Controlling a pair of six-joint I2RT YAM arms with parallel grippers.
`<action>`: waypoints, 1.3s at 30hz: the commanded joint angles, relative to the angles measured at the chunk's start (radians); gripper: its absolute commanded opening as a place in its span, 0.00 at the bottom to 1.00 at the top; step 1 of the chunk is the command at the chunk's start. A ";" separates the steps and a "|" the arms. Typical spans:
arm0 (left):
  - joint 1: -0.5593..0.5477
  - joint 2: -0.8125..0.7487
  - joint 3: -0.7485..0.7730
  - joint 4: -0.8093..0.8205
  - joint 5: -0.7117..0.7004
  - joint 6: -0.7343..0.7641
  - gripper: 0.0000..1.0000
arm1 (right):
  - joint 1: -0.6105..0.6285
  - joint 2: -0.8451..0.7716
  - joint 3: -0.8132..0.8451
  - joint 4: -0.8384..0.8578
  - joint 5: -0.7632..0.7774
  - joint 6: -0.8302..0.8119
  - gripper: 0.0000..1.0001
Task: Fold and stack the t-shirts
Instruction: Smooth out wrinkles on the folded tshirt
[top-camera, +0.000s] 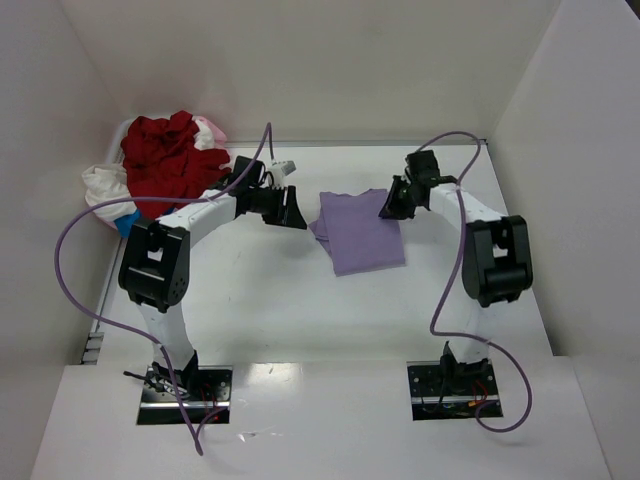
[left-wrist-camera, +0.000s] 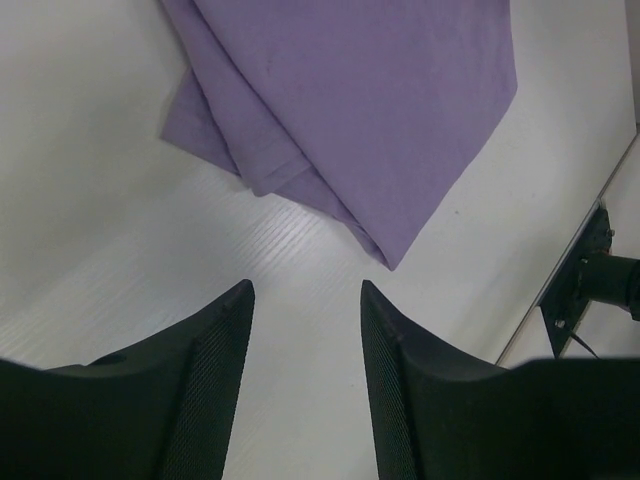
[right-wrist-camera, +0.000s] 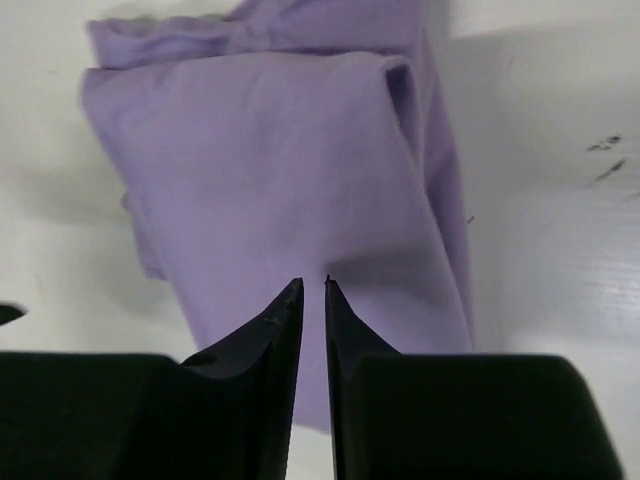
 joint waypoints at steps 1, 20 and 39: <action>0.001 -0.045 0.001 0.031 0.028 0.005 0.55 | 0.012 0.094 0.079 0.041 0.036 -0.007 0.19; 0.001 -0.104 -0.029 -0.009 0.047 0.024 0.58 | 0.003 0.191 0.308 0.027 0.086 -0.016 0.24; 0.001 -0.104 -0.029 -0.009 0.047 0.024 0.75 | 0.003 0.438 0.401 0.067 0.094 -0.025 0.22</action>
